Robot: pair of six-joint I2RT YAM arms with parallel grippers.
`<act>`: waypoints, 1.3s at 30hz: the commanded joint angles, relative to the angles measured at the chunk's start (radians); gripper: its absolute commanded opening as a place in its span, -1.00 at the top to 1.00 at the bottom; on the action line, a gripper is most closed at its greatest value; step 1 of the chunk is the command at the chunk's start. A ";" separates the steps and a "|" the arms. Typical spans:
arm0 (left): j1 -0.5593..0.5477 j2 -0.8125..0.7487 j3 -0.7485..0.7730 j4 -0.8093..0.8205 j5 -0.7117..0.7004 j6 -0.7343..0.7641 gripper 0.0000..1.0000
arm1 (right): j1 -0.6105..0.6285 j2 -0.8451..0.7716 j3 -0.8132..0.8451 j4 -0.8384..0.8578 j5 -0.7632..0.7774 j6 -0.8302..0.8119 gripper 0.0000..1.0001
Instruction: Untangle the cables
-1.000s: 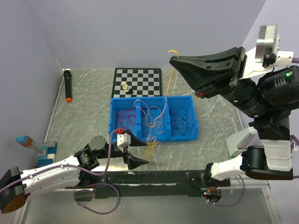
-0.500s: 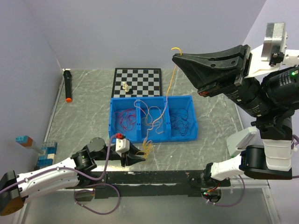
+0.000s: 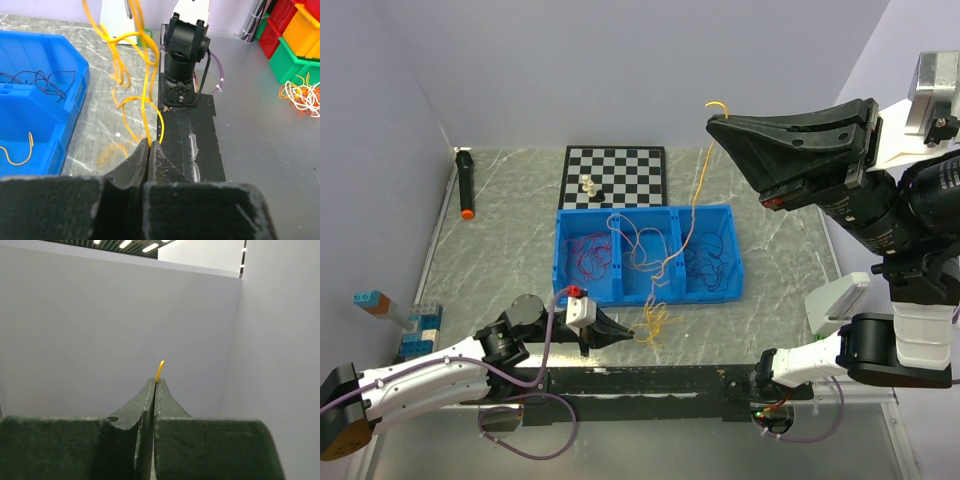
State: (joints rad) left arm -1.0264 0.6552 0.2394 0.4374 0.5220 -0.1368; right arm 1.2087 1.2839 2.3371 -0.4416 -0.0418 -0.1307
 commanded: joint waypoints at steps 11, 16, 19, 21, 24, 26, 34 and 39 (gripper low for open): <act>0.091 -0.089 0.008 -0.760 -0.013 1.144 0.99 | 0.006 -0.099 0.103 0.018 0.232 -0.234 1.00; 0.109 -0.126 0.006 -1.031 -0.048 1.378 0.99 | 0.006 -0.199 0.027 0.162 0.397 -0.415 1.00; 0.140 -0.141 0.006 -1.066 -0.045 1.436 0.99 | 0.006 -0.224 0.045 0.216 0.453 -0.495 1.00; 0.152 -0.144 0.003 -1.072 -0.042 1.467 0.99 | 0.006 -0.233 0.062 0.237 0.464 -0.520 1.00; 0.164 -0.146 0.008 -1.101 -0.031 1.505 0.99 | 0.008 -0.245 0.096 0.245 0.450 -0.506 1.00; 0.169 -0.150 0.005 -1.099 -0.025 1.528 0.99 | 0.008 -0.261 0.070 0.254 0.428 -0.489 1.00; 0.210 -0.183 0.099 -0.694 0.104 1.013 0.99 | 0.006 -0.199 0.008 0.184 0.435 -0.425 1.00; 0.224 -0.184 0.207 -0.529 0.134 0.778 0.99 | 0.008 -0.115 -0.033 0.159 0.419 -0.394 1.00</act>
State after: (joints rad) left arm -0.8120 0.4854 0.3405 -0.3069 0.5694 0.8890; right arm 1.2087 1.0637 2.3428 -0.2317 0.3927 -0.5602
